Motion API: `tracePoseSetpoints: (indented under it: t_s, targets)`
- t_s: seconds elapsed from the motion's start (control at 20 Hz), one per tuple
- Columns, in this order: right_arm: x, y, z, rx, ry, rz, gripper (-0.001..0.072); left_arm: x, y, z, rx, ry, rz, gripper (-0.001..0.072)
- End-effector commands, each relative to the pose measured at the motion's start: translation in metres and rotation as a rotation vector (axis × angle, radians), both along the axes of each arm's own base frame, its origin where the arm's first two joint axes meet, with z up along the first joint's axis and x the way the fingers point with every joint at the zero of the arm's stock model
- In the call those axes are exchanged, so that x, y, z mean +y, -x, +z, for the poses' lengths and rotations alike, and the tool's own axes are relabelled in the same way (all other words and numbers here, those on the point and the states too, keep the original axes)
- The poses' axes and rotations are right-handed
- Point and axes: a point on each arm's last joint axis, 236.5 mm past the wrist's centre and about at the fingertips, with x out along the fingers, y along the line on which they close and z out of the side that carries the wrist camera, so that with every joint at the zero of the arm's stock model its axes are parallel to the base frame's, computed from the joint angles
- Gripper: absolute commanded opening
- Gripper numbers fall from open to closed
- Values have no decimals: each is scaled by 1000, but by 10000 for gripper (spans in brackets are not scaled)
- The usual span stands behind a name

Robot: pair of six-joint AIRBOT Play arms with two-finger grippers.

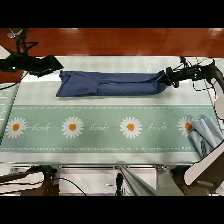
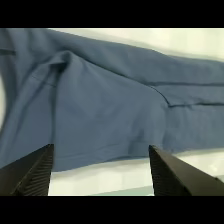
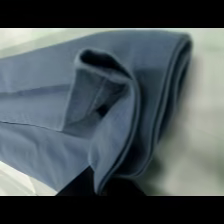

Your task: Fold the shirts.

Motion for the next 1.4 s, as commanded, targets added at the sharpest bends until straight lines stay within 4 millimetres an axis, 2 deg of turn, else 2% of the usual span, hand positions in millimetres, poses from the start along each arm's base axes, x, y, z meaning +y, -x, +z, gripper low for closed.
tracePoseSetpoints:
  t_s: [0.0,0.05,0.15,0.25,0.35,0.45,0.6,0.75,0.85,0.95,1.1,1.2,1.35]
  targets:
    - [6,8,29,-51,37,85,24,-41,7,-1,-13,-8,-88,331]
    - [-3,18,43,-65,95,129,24,-49,8,-1,-16,-8,-103,16]
    - [-7,46,77,-115,187,259,24,-70,8,1,-33,10,-131,22]
    - [-4,66,116,-208,241,230,25,-99,11,3,-39,48,-169,22]
    - [0,105,141,-254,291,212,25,-134,18,-2,-33,69,-226,21]
    - [7,150,156,-289,319,173,25,-174,31,-15,-20,67,-302,21]
    - [19,213,172,-324,338,87,25,-238,63,-45,38,60,-432,20]
    - [24,255,188,-355,351,-34,25,-299,89,-71,100,66,-525,20]
    - [29,270,201,-387,342,-71,25,-338,109,-84,140,80,-569,20]
    - [32,278,209,-406,337,-77,25,-379,139,-90,191,137,-625,20]
    - [44,276,219,-437,276,-78,25,-426,188,-98,279,231,-687,21]
    - [52,272,229,-472,233,-73,25,-443,217,-108,337,256,-725,21]
    - [52,270,229,-480,235,-75,25,-456,265,-119,433,274,-825,21]
